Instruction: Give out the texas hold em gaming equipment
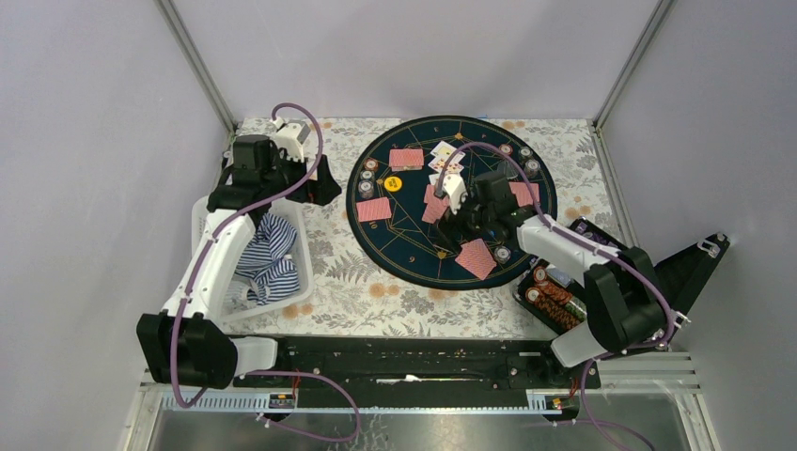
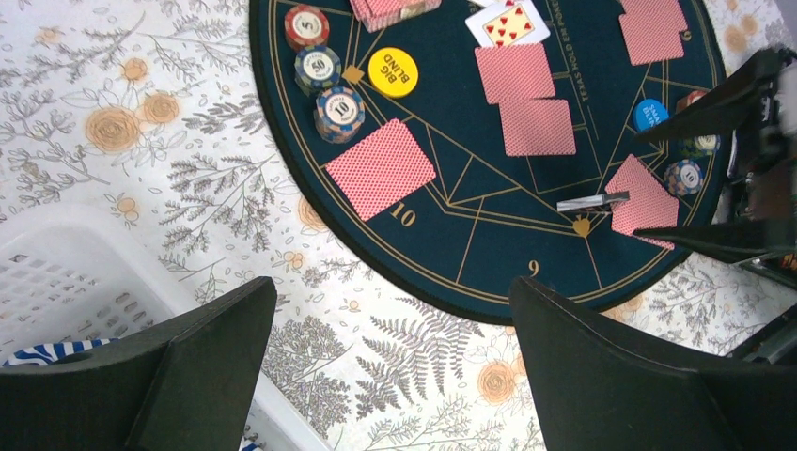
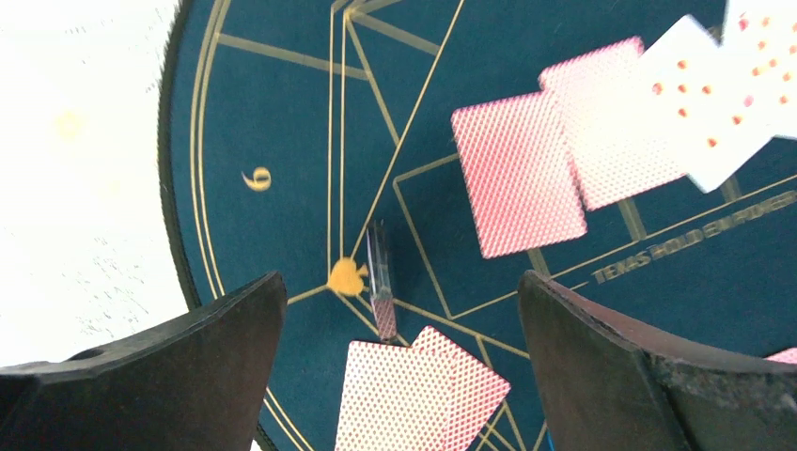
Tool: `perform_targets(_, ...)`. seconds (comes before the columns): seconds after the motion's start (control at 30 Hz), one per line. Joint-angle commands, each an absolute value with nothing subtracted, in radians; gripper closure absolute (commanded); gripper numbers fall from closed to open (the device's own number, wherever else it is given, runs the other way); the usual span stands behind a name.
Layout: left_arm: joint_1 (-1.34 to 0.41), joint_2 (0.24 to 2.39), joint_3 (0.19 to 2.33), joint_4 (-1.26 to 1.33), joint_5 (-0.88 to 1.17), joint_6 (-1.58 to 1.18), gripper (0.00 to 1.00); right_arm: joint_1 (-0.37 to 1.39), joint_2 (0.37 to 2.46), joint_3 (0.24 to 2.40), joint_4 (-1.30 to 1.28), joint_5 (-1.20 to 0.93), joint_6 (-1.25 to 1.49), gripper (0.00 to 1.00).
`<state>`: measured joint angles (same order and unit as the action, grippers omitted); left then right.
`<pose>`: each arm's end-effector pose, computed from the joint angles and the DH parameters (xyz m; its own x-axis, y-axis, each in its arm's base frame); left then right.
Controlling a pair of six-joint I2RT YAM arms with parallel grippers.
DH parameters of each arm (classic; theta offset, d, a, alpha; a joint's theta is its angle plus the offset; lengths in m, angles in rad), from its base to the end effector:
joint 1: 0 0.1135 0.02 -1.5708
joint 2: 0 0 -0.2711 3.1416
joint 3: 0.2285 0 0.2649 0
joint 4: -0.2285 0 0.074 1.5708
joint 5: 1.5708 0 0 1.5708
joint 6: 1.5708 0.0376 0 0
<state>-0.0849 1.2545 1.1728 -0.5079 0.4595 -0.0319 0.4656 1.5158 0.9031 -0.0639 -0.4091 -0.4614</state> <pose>0.2848 -0.0410 0.3500 -0.5679 0.0196 -0.8229 0.4254 0.8628 -0.2730 0.2929 0.1639 0.2170 -0.1942 -0.5547 -0.8091 -0.8661 0.4843 -0.1241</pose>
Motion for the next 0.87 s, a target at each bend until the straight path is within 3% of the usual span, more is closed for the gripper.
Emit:
perform_targets(0.0, -0.078, 1.315, 1.278, -0.562, 0.477, 0.012, 0.01, 0.472, 1.409, 1.031, -0.136, -0.41, -0.374, 0.0)
perform_targets(0.27, -0.079, 1.472, 1.46, -0.736, 0.432, 0.13, 0.01, 0.334, 1.251, 1.137, -0.233, -0.425, -0.187, 0.0)
perform_targets(0.6, -0.106, 1.406, 1.268, -0.661, 0.307, 0.14, 0.01, 0.017, 1.096, 0.979, -0.29, -0.461, -0.1, 0.0)
perform_targets(0.83, -0.122, 1.375, 1.248, -0.653, 0.292, 0.134, 0.01, 0.006, 1.076, 0.93, -0.271, -0.439, -0.076, 0.0)
